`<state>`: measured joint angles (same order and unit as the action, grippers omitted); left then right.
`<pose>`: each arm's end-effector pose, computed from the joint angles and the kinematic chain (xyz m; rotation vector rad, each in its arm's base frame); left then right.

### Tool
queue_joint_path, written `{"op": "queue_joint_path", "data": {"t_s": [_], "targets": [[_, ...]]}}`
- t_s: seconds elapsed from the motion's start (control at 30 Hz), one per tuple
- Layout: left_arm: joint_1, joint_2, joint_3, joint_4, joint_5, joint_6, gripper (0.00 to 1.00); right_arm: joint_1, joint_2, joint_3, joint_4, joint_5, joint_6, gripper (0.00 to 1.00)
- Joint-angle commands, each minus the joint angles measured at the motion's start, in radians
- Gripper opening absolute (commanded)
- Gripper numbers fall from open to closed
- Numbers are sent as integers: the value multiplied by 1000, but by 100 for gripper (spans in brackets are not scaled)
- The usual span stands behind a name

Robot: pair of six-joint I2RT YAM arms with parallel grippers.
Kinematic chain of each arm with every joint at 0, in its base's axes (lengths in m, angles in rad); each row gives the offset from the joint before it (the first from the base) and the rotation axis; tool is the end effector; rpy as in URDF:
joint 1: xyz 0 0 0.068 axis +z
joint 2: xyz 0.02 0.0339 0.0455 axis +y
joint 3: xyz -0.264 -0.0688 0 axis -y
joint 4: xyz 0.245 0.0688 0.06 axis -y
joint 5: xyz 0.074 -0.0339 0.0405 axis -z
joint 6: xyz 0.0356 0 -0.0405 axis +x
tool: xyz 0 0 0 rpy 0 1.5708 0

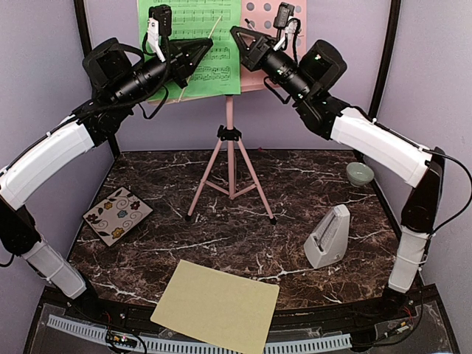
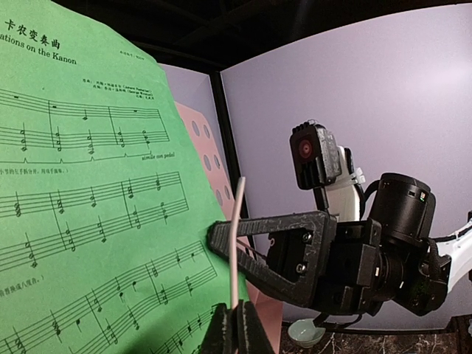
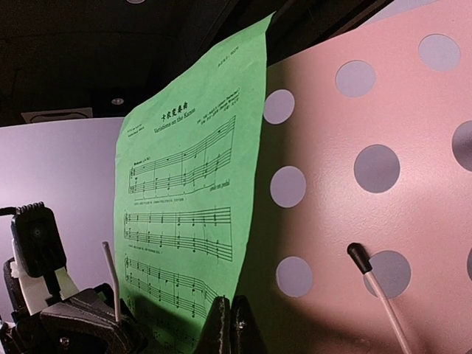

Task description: Set up the instrument practice props

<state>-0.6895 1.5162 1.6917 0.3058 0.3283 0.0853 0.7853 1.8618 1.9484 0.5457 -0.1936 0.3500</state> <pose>0.2487 -0.2199 0.5288 0.6969 0.9087 -0.7171 0.2939 0.3036 0.5117 -0.4001 0.9285 1.1343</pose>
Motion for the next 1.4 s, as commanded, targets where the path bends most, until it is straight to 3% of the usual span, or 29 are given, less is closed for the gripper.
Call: {"op": "queue_joint_path", "data": {"t_s": [0.0, 0.2, 0.5, 0.9, 1.27, 1.37], "targets": [[-10, -23, 11, 67, 7, -2, 4, 2, 8, 31, 28, -23, -28, 0], [-10, -29, 3, 70, 7, -6, 25, 2, 17, 49, 14, -21, -49, 0], [-11, -49, -19, 78, 6, -6, 39, -6, 46, 111, -10, -4, -86, 0], [-11, -101, -63, 59, -30, 13, 80, -10, 39, 94, -15, -13, -75, 1], [-12, -166, -100, -1, -68, 56, 88, -9, 48, 101, -13, -14, -71, 4], [-12, -188, -125, -1, -60, 55, 88, -9, 49, 109, -14, -14, -72, 13]]}}
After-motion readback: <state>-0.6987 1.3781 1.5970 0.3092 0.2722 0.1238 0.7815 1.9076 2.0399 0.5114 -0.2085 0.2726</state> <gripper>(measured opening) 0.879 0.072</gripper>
